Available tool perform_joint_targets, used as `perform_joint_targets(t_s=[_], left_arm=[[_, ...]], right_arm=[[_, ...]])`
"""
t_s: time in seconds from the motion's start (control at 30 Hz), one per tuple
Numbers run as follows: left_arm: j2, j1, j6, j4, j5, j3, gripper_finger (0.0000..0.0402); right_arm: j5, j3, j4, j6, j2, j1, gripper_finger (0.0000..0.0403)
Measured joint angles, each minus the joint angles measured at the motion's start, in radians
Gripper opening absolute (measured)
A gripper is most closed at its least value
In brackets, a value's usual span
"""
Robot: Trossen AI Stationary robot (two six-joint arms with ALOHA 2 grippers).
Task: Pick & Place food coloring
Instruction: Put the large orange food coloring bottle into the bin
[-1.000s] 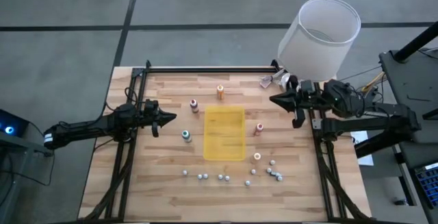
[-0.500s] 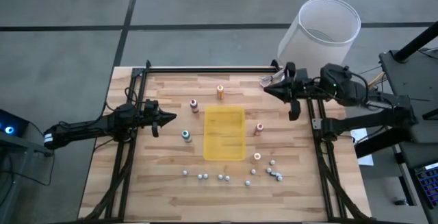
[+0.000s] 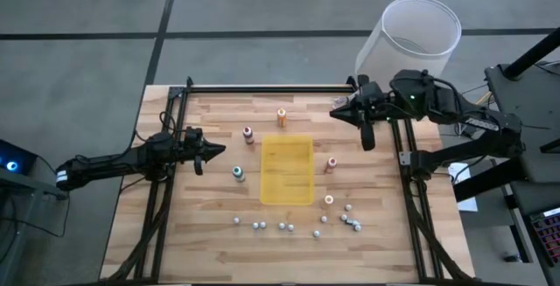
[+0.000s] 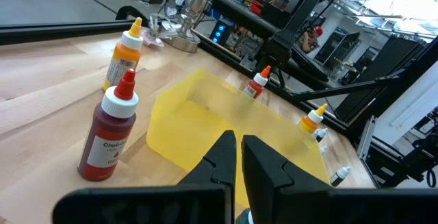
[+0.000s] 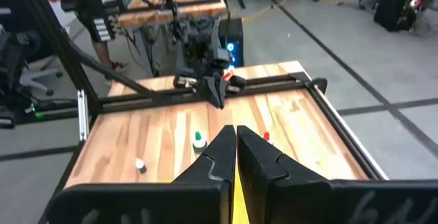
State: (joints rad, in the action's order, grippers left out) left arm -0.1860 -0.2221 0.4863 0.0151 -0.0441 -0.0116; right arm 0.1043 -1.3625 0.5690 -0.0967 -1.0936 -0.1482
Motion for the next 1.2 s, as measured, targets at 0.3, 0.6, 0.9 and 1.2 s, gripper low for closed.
perform_joint_targets(t_s=[0.3, 0.6, 0.9, 1.2], left_arm=[[0.0, 0.0, 0.0, 0.0, 0.0, 0.0, 0.0], [0.0, 0.0, 0.0, 0.0, 0.0, 0.0, 0.0], [0.0, 0.0, 0.0, 0.0, 0.0, 0.0, 0.0], [0.0, 0.0, 0.0, 0.0, 0.0, 0.0, 0.0]], right_arm=[[0.0, -0.032, 0.047, -0.013, -0.056, 0.0, 0.0009], [0.001, -0.036, 0.082, -0.014, -0.074, 0.0, 0.0009], [0.008, -0.036, 0.136, -0.015, -0.081, 0.0, 0.0009], [0.008, -0.025, 0.247, -0.015, -0.123, 0.041, 0.0009]])
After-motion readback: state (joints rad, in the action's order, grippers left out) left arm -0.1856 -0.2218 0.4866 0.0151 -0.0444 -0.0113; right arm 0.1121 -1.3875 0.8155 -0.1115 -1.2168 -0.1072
